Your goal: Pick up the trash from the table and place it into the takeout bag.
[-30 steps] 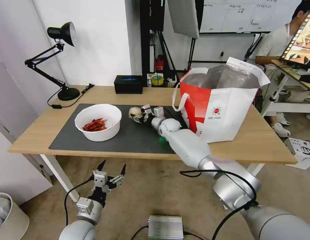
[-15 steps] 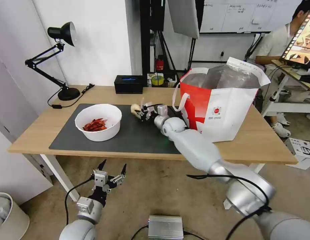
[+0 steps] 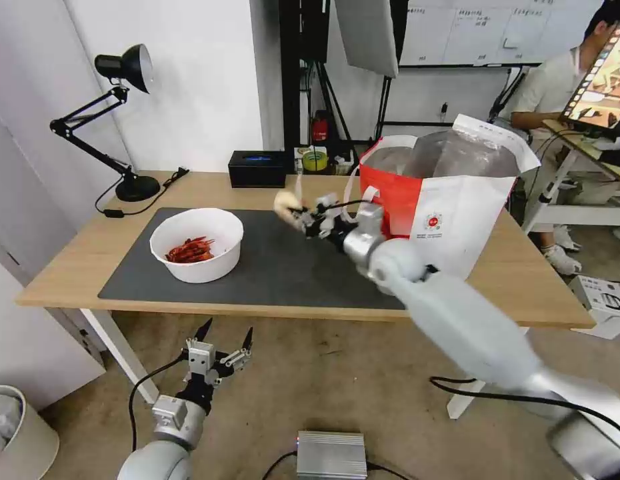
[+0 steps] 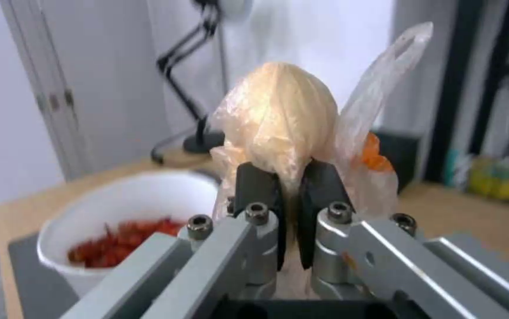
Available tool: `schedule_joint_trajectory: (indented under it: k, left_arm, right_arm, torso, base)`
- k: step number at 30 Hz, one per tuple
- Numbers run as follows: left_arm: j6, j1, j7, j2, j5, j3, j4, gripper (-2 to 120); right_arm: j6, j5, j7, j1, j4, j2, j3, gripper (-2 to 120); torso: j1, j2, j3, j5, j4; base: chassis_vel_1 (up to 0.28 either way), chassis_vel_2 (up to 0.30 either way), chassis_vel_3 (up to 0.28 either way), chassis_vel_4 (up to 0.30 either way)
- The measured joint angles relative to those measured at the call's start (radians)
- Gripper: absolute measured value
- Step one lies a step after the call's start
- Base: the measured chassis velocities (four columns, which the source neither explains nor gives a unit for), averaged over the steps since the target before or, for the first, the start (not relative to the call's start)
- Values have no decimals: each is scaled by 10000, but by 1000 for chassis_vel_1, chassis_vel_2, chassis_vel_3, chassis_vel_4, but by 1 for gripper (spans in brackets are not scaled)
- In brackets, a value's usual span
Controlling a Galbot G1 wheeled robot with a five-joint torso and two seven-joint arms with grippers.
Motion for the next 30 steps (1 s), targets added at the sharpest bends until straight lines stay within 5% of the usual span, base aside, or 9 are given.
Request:
schedule_joint_trajectory:
  k: [6, 14, 30]
  left_arm:
    - [12, -25, -2, -76, 151, 98, 19, 100]
    - [40, -101, -8, -64, 163, 162, 41, 100]
    - [68, -24, 66, 86, 117, 84, -154, 100]
  right_arm:
    - [-722, 984, 1087, -90, 1834, -1586, 1700, 3]
    - [-2155, 1427, 2711, -5, 1810, -2759, 2891, 3]
    - [-3982, 2550, 4633, 938, -133, -2478, 2606, 3]
  torso:
    - [0, 1, 0, -1, 1]
    - [1, 0, 0, -1, 0]
    - [2, 0, 2, -4, 3]
  base:
    - [0, 0, 0, 0]
    - [0, 0, 0, 0]
    - [0, 0, 0, 0]
